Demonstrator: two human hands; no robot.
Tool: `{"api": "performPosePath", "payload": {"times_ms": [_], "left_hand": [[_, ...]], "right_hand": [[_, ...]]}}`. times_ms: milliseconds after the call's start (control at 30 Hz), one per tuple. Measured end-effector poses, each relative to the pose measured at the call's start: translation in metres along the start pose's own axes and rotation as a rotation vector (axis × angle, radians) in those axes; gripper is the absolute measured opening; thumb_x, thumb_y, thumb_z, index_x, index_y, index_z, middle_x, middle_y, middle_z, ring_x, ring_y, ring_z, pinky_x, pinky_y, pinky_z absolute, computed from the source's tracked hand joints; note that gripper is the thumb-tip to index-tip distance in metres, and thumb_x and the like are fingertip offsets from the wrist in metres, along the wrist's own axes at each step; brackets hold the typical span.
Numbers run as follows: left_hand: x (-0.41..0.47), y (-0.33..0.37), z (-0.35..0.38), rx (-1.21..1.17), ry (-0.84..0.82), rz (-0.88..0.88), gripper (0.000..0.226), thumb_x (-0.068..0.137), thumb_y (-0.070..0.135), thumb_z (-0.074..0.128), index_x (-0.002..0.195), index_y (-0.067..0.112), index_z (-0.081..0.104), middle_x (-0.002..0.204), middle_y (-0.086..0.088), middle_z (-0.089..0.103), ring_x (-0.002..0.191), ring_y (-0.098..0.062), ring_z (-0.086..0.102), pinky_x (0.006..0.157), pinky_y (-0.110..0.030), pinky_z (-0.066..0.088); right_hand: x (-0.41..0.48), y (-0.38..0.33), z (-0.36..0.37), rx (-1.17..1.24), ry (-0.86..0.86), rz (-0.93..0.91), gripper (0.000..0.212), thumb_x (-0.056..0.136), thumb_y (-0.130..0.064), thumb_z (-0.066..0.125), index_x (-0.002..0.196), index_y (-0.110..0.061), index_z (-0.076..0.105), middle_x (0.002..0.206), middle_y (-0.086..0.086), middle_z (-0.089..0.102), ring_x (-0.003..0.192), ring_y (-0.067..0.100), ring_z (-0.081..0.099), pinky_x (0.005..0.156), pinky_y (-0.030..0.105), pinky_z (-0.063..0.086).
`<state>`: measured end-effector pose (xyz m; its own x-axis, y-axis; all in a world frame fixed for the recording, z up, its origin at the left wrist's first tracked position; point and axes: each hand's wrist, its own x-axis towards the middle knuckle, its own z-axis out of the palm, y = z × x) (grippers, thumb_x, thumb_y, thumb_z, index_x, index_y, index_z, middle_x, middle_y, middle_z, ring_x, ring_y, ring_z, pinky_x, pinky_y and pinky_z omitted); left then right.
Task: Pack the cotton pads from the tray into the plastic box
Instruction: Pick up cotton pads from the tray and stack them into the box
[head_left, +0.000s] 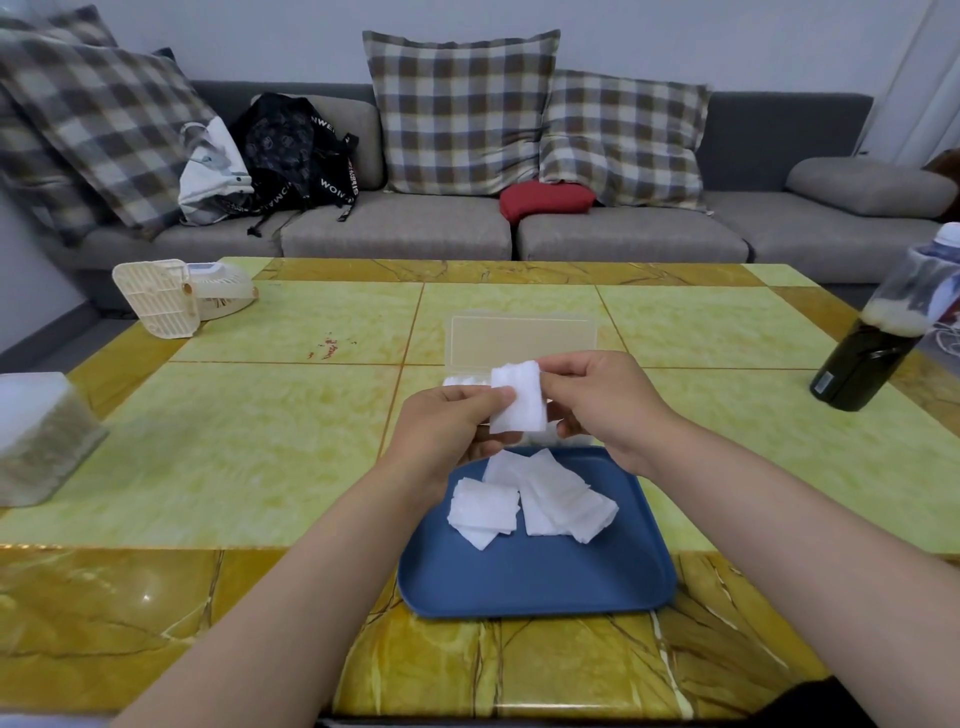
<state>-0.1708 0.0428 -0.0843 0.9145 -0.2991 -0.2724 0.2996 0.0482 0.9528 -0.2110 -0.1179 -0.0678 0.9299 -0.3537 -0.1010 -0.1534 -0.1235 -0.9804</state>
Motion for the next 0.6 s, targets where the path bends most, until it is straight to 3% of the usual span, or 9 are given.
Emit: {"api": "performPosePath", "payload": {"times_ms": [133,233,333,400,500,600], "left_hand": [[0.0,-0.001,0.0,0.022,0.022,0.011,0.026,0.086,0.017,0.079,0.104,0.0,0.072,0.081,-0.008,0.077,0.064,-0.019,0.075,0.056,-0.021,0.058],[0.001,-0.001,-0.002,0.079,-0.01,0.034,0.025,0.085,0.021,0.079,0.1,0.002,0.072,0.085,-0.007,0.078,0.064,-0.014,0.072,0.058,-0.022,0.055],[0.003,0.002,-0.008,0.082,-0.096,0.0,0.028,0.088,0.029,0.075,0.106,0.009,0.068,0.112,-0.013,0.075,0.09,-0.022,0.072,0.078,-0.03,0.057],[-0.001,0.005,-0.008,-0.049,-0.241,-0.103,0.03,0.096,0.029,0.065,0.119,0.009,0.067,0.117,-0.016,0.073,0.102,-0.029,0.071,0.095,-0.038,0.056],[-0.006,0.006,-0.004,-0.207,-0.351,-0.148,0.026,0.104,0.019,0.052,0.121,0.004,0.064,0.113,-0.019,0.074,0.103,-0.029,0.073,0.09,-0.038,0.06],[-0.004,0.003,0.001,-0.219,-0.311,-0.132,0.027,0.104,0.013,0.051,0.123,-0.002,0.063,0.113,-0.02,0.074,0.105,-0.03,0.073,0.08,-0.033,0.063]], "right_hand": [[-0.004,-0.005,0.001,0.041,-0.042,0.015,0.026,0.09,-0.034,0.073,0.103,-0.012,0.076,0.091,0.005,0.078,0.067,0.019,0.068,0.051,0.028,0.051],[-0.004,-0.004,-0.001,-0.049,-0.039,-0.027,0.032,0.083,-0.017,0.081,0.114,-0.015,0.073,0.098,0.006,0.077,0.074,0.019,0.071,0.053,0.028,0.054],[-0.002,-0.004,-0.006,-0.018,-0.068,-0.013,0.032,0.087,-0.01,0.077,0.118,-0.014,0.073,0.099,0.005,0.077,0.069,0.015,0.067,0.05,0.025,0.05],[-0.001,-0.003,-0.009,-0.008,-0.11,-0.015,0.03,0.087,-0.011,0.076,0.117,-0.015,0.074,0.1,0.005,0.078,0.069,0.014,0.066,0.05,0.025,0.048],[-0.001,-0.002,-0.009,-0.054,-0.1,-0.059,0.026,0.087,-0.014,0.077,0.113,-0.017,0.076,0.099,0.001,0.079,0.073,0.013,0.068,0.051,0.023,0.047],[-0.002,-0.001,-0.006,-0.068,-0.001,-0.09,0.022,0.086,-0.018,0.079,0.107,-0.02,0.077,0.096,-0.004,0.078,0.074,0.01,0.069,0.051,0.021,0.049]]}}
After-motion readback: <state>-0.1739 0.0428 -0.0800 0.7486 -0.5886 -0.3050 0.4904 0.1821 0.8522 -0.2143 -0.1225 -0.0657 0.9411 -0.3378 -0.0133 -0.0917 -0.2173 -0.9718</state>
